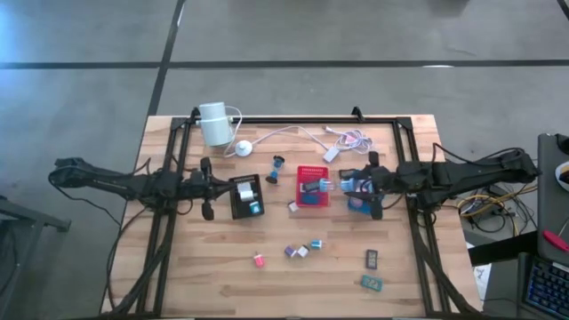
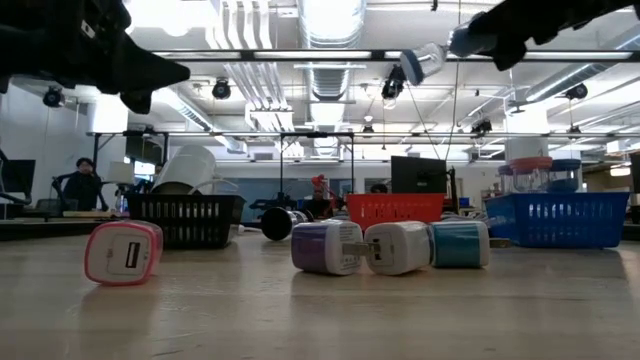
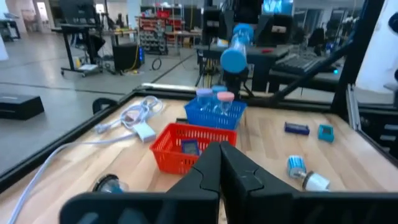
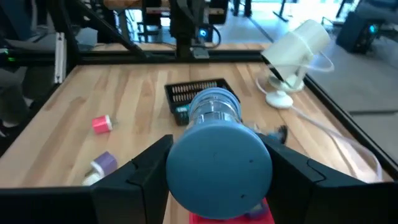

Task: Pick & Place Office items
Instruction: Put the light blue hourglass into the blue bin

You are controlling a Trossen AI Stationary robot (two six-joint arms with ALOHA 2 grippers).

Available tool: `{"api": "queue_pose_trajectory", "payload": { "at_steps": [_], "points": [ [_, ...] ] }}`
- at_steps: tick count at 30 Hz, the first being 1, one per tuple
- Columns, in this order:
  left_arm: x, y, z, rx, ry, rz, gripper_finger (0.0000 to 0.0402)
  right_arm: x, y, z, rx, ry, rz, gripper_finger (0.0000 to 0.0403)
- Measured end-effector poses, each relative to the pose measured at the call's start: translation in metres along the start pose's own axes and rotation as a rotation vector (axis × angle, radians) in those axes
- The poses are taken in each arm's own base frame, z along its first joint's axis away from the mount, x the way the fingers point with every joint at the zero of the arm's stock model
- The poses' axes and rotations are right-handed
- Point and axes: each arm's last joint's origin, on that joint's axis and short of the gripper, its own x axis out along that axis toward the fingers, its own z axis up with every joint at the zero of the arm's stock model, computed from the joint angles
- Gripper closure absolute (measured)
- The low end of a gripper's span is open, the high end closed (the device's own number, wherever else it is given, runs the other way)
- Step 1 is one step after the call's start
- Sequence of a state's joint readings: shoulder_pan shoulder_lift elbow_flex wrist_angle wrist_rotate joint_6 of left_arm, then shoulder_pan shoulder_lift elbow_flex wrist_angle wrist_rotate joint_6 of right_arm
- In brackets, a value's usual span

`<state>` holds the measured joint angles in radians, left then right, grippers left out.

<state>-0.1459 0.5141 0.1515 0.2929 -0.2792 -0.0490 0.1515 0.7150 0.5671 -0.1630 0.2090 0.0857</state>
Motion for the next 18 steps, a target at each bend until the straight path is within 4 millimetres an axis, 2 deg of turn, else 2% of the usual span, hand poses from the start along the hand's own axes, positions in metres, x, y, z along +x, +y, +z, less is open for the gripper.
{"api": "queue_pose_trajectory", "payload": {
  "at_steps": [5,8,18],
  "points": [
    [-0.004,0.001,-0.006,-0.003,-0.011,-0.001,0.0395,-0.016,0.001,-0.004,0.058,0.071,-0.028,0.0209],
    [-0.005,0.002,-0.006,-0.006,-0.021,-0.001,0.0395,-0.025,0.004,0.001,0.091,0.13,-0.036,0.0209],
    [-0.006,0.002,-0.005,0.01,-0.033,-0.001,0.0393,-0.056,0.017,0.035,0.151,0.477,-0.023,0.0209]
  ]
}}
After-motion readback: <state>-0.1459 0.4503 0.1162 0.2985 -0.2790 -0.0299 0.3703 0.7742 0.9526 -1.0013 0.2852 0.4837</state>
